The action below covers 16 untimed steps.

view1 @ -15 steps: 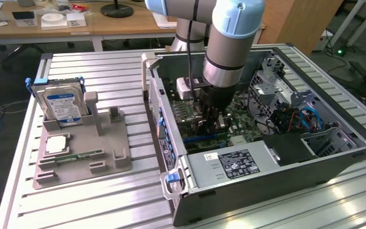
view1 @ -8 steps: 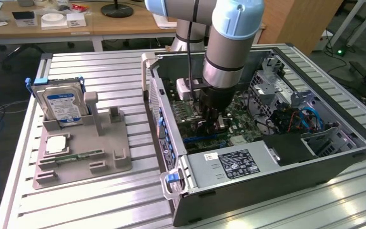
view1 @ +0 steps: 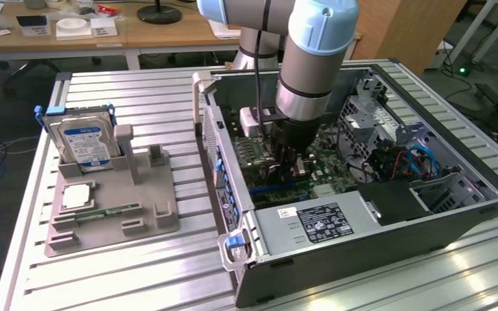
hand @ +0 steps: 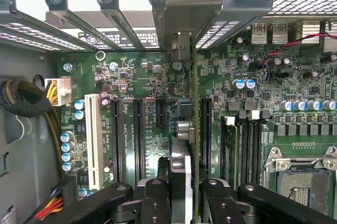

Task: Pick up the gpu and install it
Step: 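Insert the gpu into the slot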

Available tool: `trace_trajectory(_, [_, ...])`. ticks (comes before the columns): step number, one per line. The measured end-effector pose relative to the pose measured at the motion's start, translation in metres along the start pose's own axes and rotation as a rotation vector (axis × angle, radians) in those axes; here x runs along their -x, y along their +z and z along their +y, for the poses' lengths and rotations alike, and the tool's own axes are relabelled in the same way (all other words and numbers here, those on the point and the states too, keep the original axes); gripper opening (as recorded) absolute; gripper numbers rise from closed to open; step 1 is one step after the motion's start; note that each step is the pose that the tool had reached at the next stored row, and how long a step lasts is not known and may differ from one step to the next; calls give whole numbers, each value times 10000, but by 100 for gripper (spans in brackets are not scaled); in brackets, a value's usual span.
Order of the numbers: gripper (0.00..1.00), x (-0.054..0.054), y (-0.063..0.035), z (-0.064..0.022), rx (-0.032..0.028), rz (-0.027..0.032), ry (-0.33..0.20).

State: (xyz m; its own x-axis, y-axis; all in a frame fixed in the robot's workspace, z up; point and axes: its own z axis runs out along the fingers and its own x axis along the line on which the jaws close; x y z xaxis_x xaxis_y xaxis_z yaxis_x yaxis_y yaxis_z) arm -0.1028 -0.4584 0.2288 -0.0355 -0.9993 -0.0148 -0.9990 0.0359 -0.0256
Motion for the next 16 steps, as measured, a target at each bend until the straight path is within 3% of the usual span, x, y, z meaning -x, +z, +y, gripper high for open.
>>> trace_trajectory(16, [28, -1, 43, 1, 26, 2, 1])
